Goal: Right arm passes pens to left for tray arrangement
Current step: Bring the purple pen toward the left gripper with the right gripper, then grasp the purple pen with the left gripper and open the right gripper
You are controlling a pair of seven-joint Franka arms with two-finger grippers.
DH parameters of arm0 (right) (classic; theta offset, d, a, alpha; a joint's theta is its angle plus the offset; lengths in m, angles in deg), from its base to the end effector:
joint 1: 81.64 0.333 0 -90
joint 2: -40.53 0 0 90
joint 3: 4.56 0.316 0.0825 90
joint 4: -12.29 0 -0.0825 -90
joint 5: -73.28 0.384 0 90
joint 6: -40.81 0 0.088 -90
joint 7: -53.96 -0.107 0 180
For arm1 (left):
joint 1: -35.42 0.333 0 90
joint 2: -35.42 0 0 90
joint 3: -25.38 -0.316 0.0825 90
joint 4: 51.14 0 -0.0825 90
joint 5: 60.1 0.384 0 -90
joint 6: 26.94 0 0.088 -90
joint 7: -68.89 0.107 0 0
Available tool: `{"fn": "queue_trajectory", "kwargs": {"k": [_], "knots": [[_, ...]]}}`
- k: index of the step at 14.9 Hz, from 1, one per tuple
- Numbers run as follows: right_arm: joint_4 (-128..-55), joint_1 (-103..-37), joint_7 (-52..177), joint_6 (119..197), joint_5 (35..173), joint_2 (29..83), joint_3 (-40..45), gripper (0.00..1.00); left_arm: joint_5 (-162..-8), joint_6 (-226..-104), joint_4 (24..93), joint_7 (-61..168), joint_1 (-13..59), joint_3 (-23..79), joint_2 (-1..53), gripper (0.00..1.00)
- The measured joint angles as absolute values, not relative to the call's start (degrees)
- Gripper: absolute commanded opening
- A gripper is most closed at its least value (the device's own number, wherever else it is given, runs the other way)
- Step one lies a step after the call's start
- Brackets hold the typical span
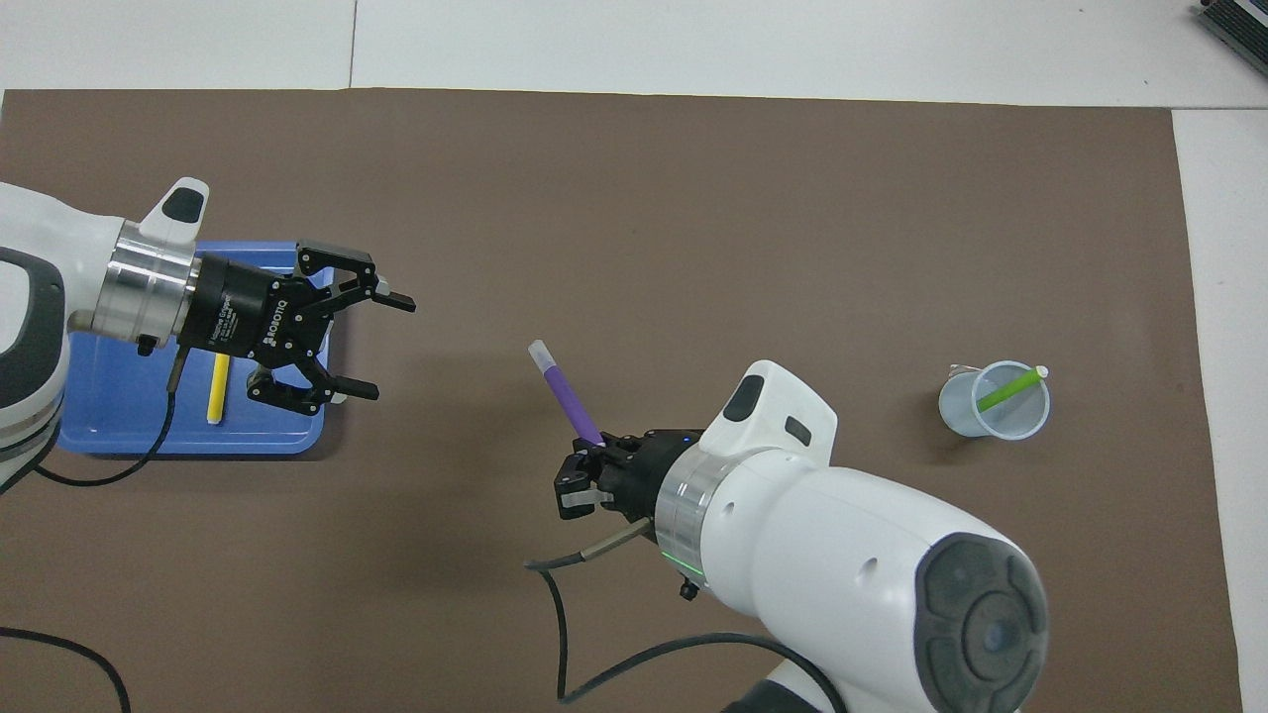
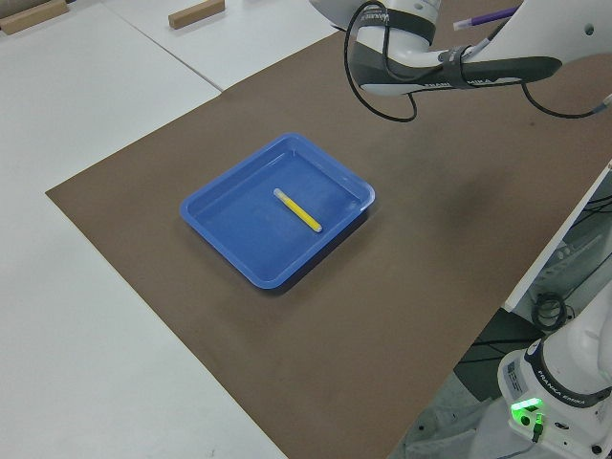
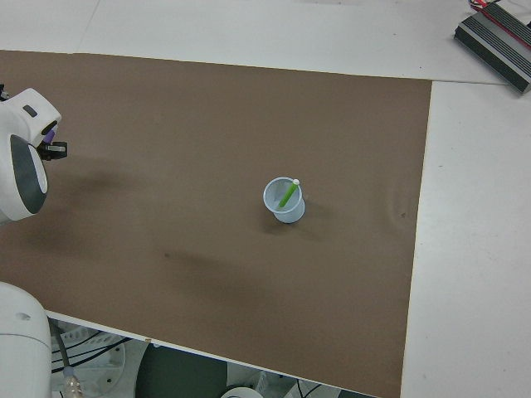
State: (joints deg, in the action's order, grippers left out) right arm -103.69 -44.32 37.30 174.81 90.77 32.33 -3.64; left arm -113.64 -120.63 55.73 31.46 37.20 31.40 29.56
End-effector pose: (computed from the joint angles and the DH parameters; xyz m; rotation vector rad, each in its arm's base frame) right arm 0.4318 0.3469 0.5624 -2.6585 -0.2872 -0.3859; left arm 0.5571 -0.1210 0.4758 2.0926 0.8985 -0.7620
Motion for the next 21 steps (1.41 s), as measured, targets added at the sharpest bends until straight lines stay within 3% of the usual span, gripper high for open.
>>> {"fn": "queue_trajectory", "kwargs": {"k": [6, 13, 16, 21], "knots": [[-103.7, -44.3, 37.4, 174.8, 90.8, 32.3, -3.7, 0.00, -117.1, -120.9, 55.7, 31.5, 36.8, 36.4, 30.4, 1.00], [-103.7, -44.4, 37.8, 174.8, 90.8, 32.3, -3.7, 0.00, -119.8, -133.5, 60.9, 30.5, 28.1, 37.3, 34.5, 1.00], [-103.7, -44.4, 37.8, 174.8, 90.8, 32.3, -3.7, 0.00, -120.0, -135.7, 62.1, 29.5, 27.1, 37.3, 35.4, 0.87], [-103.7, -44.5, 39.0, 174.8, 90.8, 32.3, -3.7, 0.00, -120.0, -138.1, 62.2, 27.9, 25.6, 37.3, 35.4, 0.50]]}}
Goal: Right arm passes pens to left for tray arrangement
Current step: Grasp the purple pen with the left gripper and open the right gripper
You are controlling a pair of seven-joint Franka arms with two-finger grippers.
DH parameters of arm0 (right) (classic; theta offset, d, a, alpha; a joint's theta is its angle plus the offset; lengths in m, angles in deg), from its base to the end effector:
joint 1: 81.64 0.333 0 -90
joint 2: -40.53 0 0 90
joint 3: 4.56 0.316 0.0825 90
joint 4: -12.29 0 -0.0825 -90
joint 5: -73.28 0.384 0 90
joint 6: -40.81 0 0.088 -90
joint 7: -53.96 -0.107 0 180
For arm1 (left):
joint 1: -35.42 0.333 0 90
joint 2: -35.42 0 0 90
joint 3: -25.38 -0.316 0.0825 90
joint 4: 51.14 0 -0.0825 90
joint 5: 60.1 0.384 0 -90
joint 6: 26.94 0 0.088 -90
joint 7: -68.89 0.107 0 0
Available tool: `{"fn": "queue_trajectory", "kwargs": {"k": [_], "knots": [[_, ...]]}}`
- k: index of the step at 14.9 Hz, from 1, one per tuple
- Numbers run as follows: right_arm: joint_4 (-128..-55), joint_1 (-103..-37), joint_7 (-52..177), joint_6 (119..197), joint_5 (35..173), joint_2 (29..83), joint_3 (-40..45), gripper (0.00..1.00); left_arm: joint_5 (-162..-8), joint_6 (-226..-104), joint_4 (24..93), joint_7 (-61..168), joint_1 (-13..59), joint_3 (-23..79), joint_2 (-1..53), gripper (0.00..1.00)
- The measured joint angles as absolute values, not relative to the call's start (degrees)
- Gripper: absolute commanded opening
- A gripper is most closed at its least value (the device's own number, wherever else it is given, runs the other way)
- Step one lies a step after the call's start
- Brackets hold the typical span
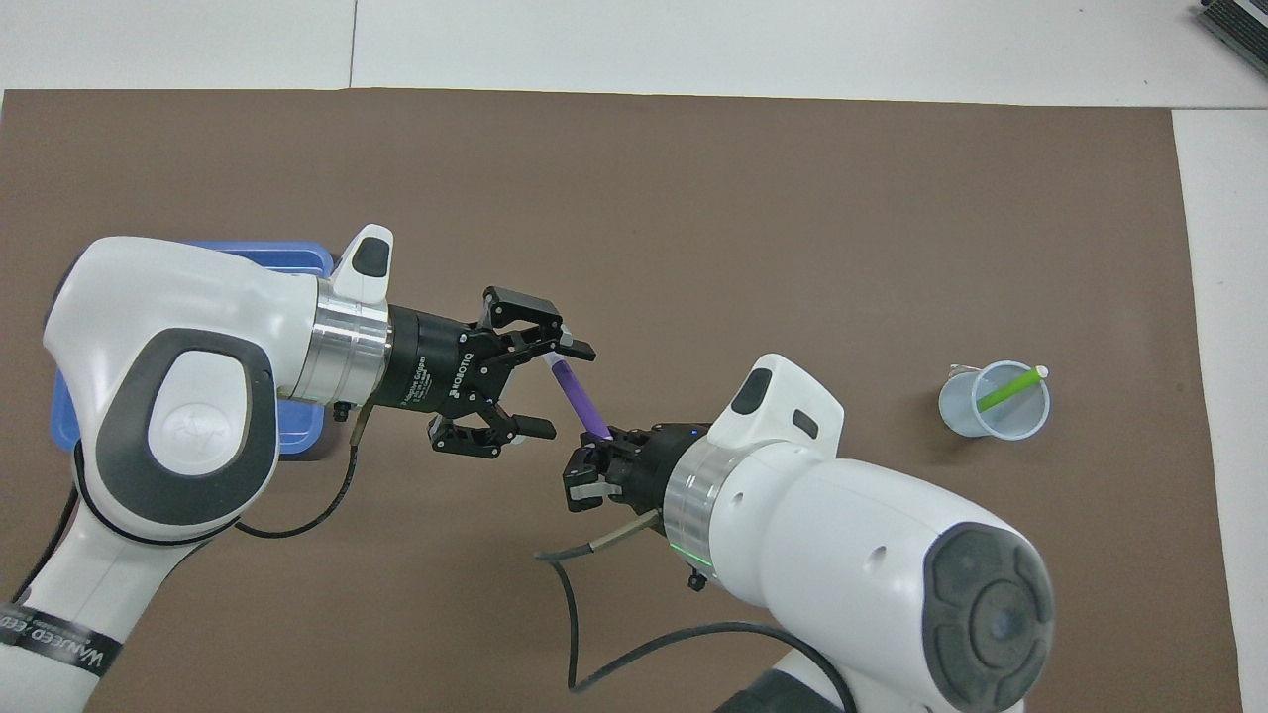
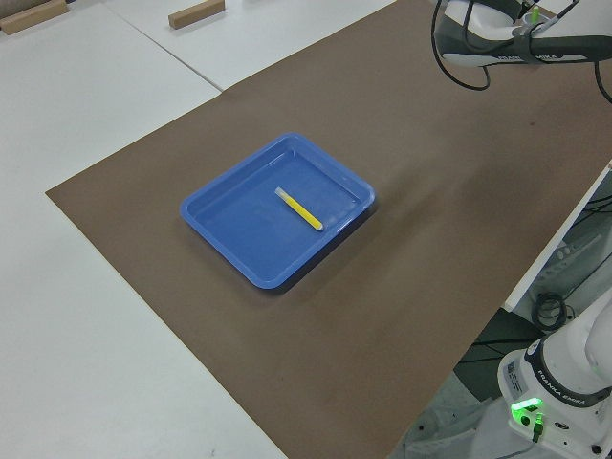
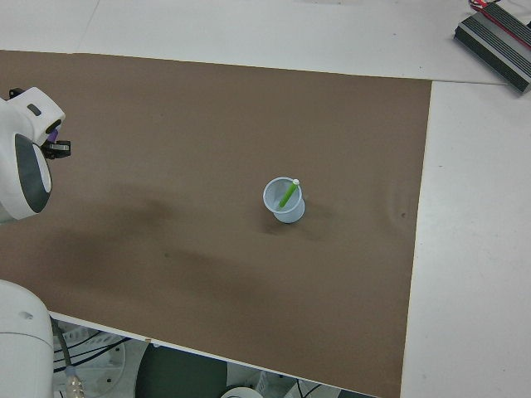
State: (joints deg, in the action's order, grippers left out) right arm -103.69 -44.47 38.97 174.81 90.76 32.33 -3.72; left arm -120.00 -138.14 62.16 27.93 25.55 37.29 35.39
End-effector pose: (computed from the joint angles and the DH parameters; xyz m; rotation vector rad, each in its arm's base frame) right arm 0.4332 0.3451 0.5624 -2.6580 -0.3210 -0.3963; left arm 0.5032 -0.2643 0.4935 2.0947 0.8424 -0.6475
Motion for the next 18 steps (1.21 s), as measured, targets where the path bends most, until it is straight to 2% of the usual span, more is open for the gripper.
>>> {"fn": "queue_trajectory", "kwargs": {"k": [1, 5, 11, 18], "knots": [[-103.7, -44.5, 39.6, 174.8, 90.8, 32.3, -3.7, 0.00, -120.0, -138.2, 62.2, 27.8, 25.5, 37.3, 35.4, 0.46], [-103.7, -44.5, 40.6, 174.8, 90.8, 32.3, -3.8, 0.00, -120.0, -138.3, 62.2, 27.5, 25.5, 37.2, 35.4, 0.46], [-103.7, -44.6, 42.6, 174.8, 90.8, 32.3, -3.9, 0.00, -120.0, -138.3, 62.2, 26.5, 25.5, 37.0, 35.4, 0.38], [-103.7, -44.8, 43.5, 174.8, 90.8, 32.3, -3.9, 0.00, -120.4, -138.8, 62.2, 25.8, 25.5, 37.0, 35.9, 0.08]]}}
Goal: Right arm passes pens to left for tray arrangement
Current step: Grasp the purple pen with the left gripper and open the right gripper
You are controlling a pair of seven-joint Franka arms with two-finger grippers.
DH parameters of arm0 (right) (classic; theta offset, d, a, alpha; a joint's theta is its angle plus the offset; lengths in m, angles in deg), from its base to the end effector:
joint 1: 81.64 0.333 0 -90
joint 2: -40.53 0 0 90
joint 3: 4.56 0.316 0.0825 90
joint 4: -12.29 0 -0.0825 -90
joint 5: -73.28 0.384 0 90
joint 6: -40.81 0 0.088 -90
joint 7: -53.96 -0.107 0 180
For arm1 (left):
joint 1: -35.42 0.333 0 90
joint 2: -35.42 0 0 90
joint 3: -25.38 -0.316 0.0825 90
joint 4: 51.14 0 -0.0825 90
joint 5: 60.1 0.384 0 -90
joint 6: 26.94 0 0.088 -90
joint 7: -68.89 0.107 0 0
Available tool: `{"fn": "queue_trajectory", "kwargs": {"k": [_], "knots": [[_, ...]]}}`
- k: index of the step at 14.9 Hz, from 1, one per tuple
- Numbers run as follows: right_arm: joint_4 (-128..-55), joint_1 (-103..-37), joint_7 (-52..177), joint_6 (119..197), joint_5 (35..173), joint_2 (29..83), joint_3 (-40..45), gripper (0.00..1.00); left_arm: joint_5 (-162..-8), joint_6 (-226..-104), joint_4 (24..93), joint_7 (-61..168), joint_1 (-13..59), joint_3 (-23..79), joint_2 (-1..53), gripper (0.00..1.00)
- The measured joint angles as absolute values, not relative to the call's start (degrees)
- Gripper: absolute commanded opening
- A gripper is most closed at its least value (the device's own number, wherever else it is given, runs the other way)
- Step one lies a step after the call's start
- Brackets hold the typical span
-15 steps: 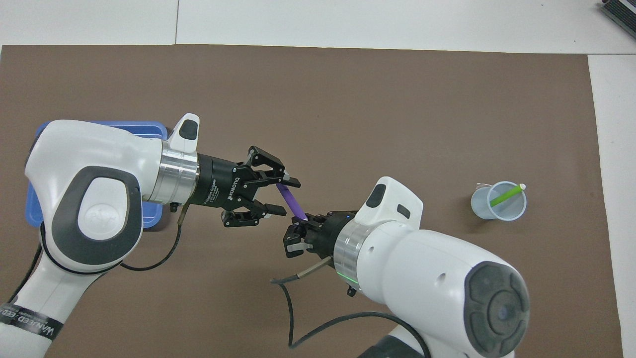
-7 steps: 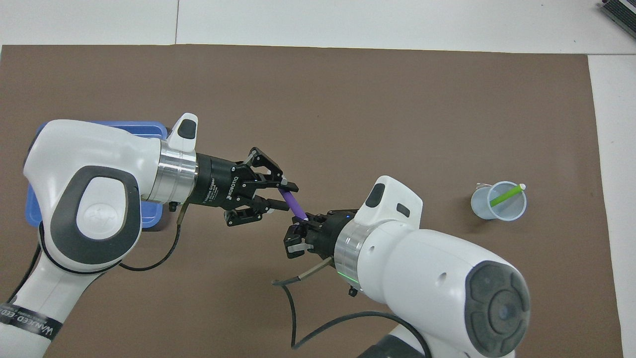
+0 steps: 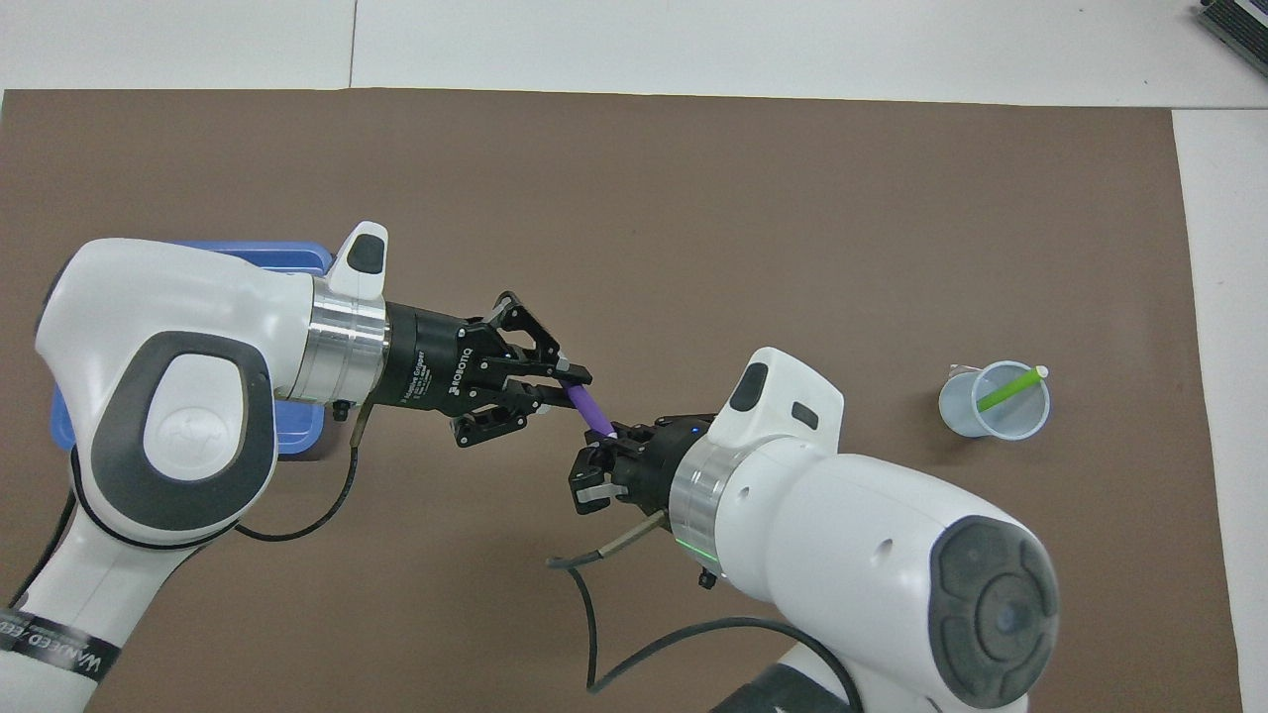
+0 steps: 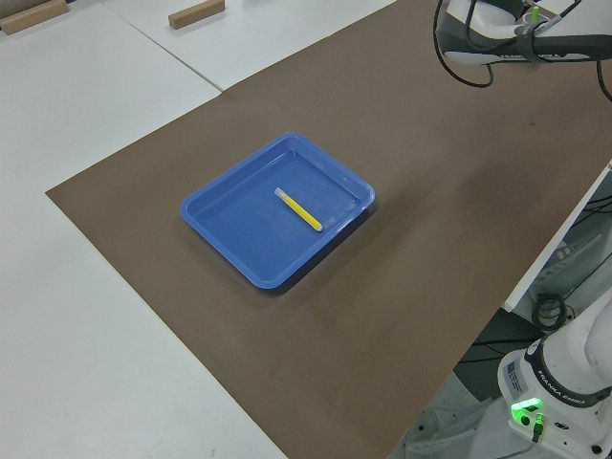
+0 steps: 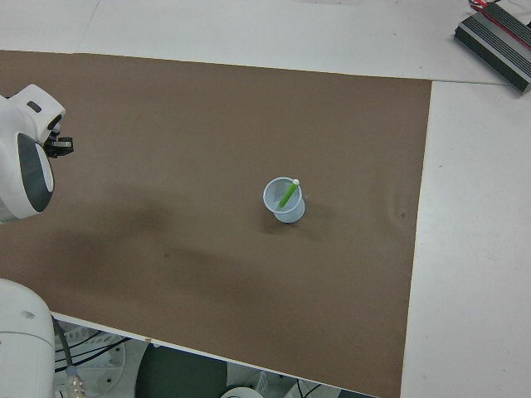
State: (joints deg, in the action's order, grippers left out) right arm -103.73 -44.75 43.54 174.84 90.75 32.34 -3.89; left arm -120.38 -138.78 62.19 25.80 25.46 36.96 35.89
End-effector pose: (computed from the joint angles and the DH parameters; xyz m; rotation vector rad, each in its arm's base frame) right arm 0.4360 0.3416 0.5620 -2.6539 -0.4176 -0.4230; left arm 0.5042 -0.2615 0.4987 2.0715 0.8888 -0.6470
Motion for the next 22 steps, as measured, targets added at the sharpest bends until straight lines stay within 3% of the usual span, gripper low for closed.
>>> {"fn": "queue_trajectory", "kwargs": {"k": [1, 8, 10, 11, 12, 22], "knots": [[-103.7, -44.8, 44.2, 174.9, 90.7, 32.3, -3.9, 0.00, -120.3, -138.8, 62.2, 25.8, 25.5, 37.0, 35.9, 0.00], [-103.5, -45.2, 46.5, 174.9, 90.8, 32.3, -3.9, 0.00, -120.4, -139.5, 62.3, 25.8, 25.3, 37.1, 36.1, 0.00], [-103.5, -45.2, 46.5, 174.9, 90.8, 32.3, -3.9, 0.64, -120.4, -139.5, 62.3, 25.8, 25.3, 37.1, 36.1, 0.00], [-103.5, -45.4, 46.5, 174.9, 90.7, 32.3, -4.0, 0.76, -120.4, -139.5, 62.3, 25.7, 25.3, 37.0, 36.1, 0.00], [-103.6, -45.9, 46.5, 174.9, 90.8, 32.4, -4.0, 1.00, -120.4, -139.5, 62.3, 25.5, 25.3, 37.0, 36.3, 0.00], [-103.6, -52.9, 53.2, 174.4, 90.7, 33.0, -4.3, 1.00, -120.4, -139.5, 62.3, 25.1, 25.4, 36.6, 36.7, 0.00]]}}
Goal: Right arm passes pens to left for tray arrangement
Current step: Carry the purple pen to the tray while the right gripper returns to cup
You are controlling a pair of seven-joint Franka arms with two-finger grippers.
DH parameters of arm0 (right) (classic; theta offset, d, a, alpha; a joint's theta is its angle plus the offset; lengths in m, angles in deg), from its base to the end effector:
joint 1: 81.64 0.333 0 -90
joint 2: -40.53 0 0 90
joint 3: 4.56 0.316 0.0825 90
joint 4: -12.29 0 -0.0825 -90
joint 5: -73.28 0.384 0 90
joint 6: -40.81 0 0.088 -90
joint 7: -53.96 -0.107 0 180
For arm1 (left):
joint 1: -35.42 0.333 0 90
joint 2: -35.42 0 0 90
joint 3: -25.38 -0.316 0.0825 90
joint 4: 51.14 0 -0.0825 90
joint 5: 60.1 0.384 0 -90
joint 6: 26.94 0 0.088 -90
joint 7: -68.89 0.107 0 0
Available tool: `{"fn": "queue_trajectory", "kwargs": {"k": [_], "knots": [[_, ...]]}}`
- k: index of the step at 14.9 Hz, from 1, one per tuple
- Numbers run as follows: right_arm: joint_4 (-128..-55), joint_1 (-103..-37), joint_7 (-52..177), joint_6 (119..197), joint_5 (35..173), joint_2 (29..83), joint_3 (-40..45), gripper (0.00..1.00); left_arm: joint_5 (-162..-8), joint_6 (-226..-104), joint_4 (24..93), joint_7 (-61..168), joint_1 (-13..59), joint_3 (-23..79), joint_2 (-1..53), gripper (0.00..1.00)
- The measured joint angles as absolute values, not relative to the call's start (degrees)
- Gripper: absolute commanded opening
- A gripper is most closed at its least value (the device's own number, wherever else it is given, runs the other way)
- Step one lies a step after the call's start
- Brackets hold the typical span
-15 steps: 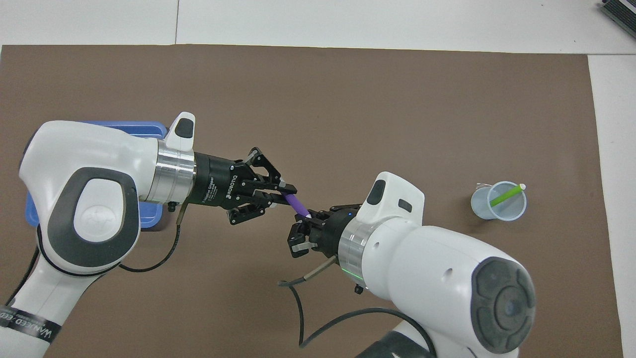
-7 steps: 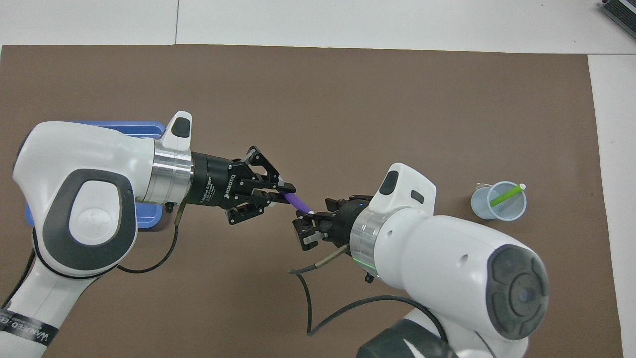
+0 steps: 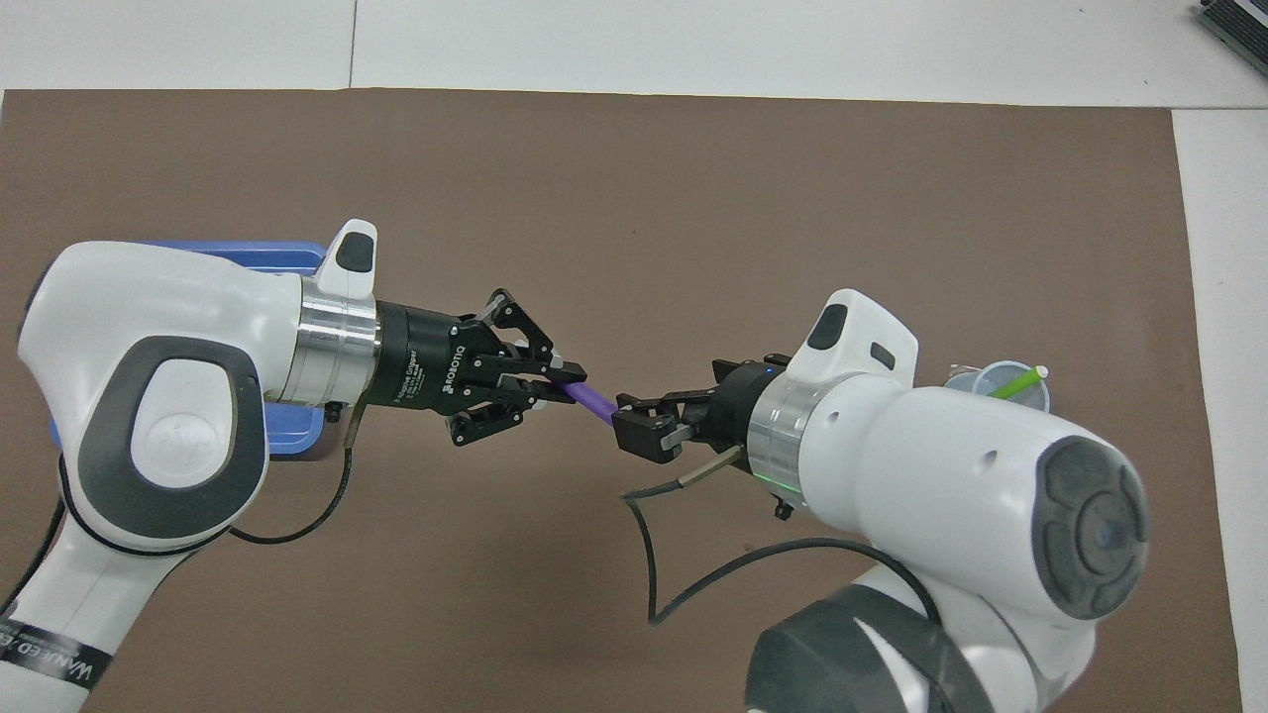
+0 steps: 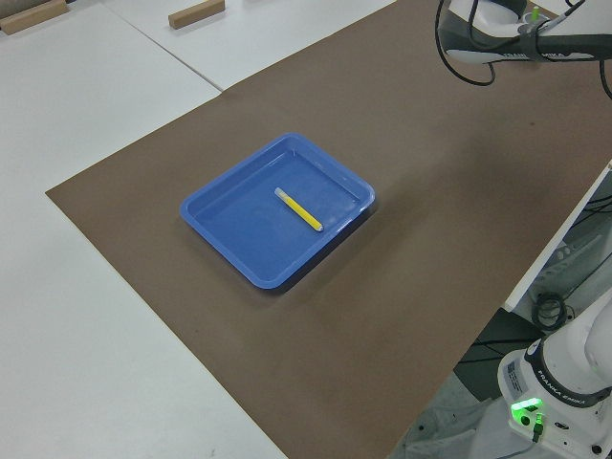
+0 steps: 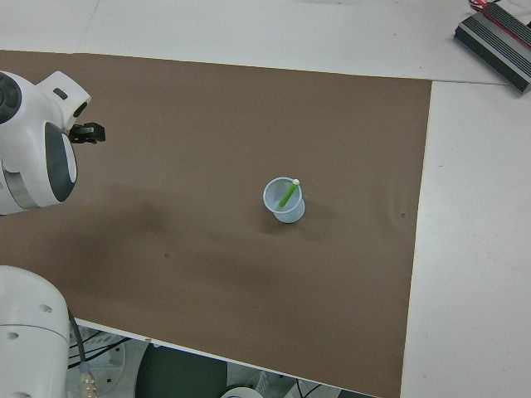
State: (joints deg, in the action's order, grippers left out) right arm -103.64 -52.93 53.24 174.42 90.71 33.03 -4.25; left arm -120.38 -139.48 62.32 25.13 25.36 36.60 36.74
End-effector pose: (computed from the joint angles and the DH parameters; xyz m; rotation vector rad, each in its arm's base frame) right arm 0.4840 0.2744 0.5553 -2.6966 -0.4525 -0.4945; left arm 0.5040 -0.2578 0.5060 2.0621 0.9043 -0.6244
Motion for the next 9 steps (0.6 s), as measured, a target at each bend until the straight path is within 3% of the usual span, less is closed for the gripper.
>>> {"fn": "queue_trajectory", "kwargs": {"k": [7, 9], "knots": [[-103.2, -66.0, 76.3, 167.0, 90.0, 33.3, -4.6, 1.00, -116.0, -138.5, 62.6, 28.1, 26.7, 36.2, 36.8, 0.00], [-103.2, -69.0, 80.2, 164.8, 87.6, 33.5, -4.7, 0.89, -110.6, -136.0, 62.6, 32.3, 27.5, 36.2, 36.8, 0.00]]}}
